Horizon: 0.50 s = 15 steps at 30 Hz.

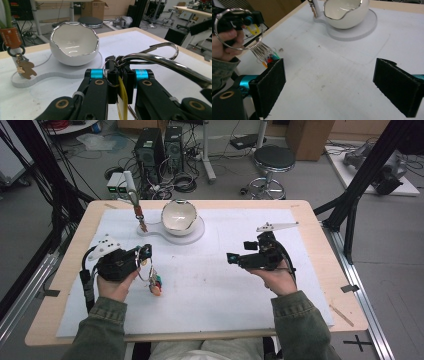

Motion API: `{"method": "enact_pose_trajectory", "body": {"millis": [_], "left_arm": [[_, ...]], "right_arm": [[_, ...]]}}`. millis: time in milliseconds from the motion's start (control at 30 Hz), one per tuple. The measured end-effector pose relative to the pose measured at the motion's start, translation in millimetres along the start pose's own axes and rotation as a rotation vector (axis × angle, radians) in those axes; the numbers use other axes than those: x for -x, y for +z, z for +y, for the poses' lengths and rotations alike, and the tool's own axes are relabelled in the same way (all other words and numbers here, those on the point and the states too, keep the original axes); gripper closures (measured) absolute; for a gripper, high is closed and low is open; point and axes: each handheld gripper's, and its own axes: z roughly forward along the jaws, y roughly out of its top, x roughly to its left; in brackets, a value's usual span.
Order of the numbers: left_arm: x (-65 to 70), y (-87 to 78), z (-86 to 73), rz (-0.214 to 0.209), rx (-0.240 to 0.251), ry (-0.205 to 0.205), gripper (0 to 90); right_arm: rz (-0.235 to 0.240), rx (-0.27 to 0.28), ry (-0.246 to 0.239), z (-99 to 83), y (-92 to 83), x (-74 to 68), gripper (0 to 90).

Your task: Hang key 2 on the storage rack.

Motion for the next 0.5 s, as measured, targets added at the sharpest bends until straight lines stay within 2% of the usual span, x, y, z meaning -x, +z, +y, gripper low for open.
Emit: {"method": "enact_pose_trajectory", "body": {"millis": [200, 333, 500], "left_arm": [[-14.9, -6.1, 2.6, 0.029, 0.013, -0.033, 86.1], [-23.2, -7.2, 4.7, 0.045, 0.01, -0.038, 86.1], [-31.5, -7.5, 7.3, 0.07, 0.009, -0.043, 86.1]], "right_arm": [[-0.057, 0.0, 0.016, -15.9, -6.4, 14.7, 10.1], [-0.087, 0.006, 0.015, -25.8, -10.8, 23.8, 10.1], [-0.113, 0.043, 0.019, -35.2, -17.7, 33.6, 10.1]]}}
